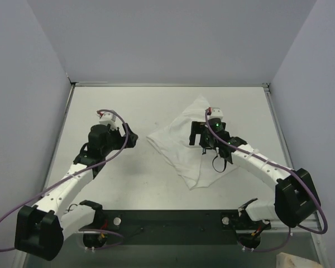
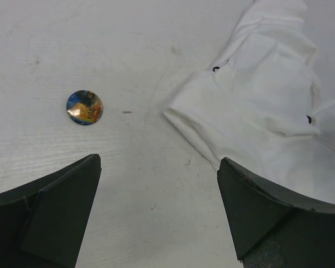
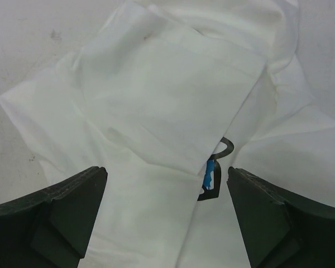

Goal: Pin the brooch onto the clothing

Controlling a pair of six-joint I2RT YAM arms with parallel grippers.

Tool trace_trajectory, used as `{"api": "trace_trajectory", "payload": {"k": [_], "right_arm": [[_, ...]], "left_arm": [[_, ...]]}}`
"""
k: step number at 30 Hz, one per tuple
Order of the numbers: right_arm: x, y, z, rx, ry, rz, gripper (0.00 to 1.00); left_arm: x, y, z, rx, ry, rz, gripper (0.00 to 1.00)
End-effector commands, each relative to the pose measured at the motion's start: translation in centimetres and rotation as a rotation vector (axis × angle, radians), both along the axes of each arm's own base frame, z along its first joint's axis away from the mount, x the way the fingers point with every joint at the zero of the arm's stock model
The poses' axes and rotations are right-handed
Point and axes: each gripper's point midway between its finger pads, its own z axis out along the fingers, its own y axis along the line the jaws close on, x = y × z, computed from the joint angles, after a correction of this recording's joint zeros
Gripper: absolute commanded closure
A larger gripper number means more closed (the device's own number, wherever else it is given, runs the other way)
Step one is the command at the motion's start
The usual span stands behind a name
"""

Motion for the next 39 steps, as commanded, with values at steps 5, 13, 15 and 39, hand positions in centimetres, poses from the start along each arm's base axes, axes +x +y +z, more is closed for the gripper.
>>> {"api": "trace_trajectory", "payload": {"k": [5,13,15,39], "right_arm": [[0.6,-1.6,-2.1,0.051,0.112,-0.107,0.03],[1.4,-1.4,-5.3,0.139,0.257,-0.102,0.10],[1.4,-1.1,-6.5,0.135,0.297,-0.100,0.14],[3.2,0.7,-1.1,0.187,0.233,-0.009,1.00]], "left_arm": [[1.6,-7.6,1.7,-0.186,-0.042,-0.281,0.03],[2.7,-11.0,-0.1,-0.157,0.047,-0.361,0.03],[3.1,-10.8,-0.2,-0.146,0.038,-0.345,0.03],[5.2,-11.0,-7.6,-0.046,0.236,-0.292,0.04]]}}
